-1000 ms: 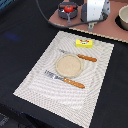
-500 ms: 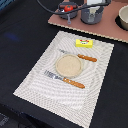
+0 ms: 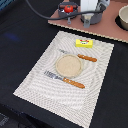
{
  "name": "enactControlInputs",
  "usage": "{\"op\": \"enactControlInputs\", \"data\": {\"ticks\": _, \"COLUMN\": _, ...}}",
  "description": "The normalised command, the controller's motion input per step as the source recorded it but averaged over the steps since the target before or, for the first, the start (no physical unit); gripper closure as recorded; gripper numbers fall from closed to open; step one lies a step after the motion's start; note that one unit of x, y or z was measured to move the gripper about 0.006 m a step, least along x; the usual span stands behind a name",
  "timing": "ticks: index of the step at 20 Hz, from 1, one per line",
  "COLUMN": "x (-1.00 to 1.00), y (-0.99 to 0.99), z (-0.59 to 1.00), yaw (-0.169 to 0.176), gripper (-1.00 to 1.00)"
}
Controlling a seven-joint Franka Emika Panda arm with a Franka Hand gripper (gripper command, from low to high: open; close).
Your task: Interact with the objects in diverse but meaningful ways.
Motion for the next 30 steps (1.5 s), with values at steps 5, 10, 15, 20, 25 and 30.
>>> {"op": "enactControlInputs", "data": {"ticks": 5, "x": -0.02, "y": -0.29, "z": -0.02, "yaw": 0.005, "gripper": -1.00}}
{"op": "enactControlInputs", "data": {"ticks": 10, "x": -0.04, "y": -0.26, "z": 0.00, "yaw": 0.001, "gripper": -1.00}}
{"op": "enactControlInputs", "data": {"ticks": 15, "x": 0.00, "y": -0.03, "z": 0.00, "yaw": 0.001, "gripper": -1.00}}
{"op": "enactControlInputs", "data": {"ticks": 20, "x": 0.00, "y": 0.00, "z": 0.00, "yaw": 0.000, "gripper": -1.00}}
{"op": "enactControlInputs", "data": {"ticks": 25, "x": 0.00, "y": 0.00, "z": 0.00, "yaw": 0.000, "gripper": -1.00}}
{"op": "enactControlInputs", "data": {"ticks": 30, "x": 0.00, "y": 0.00, "z": 0.00, "yaw": 0.000, "gripper": -1.00}}
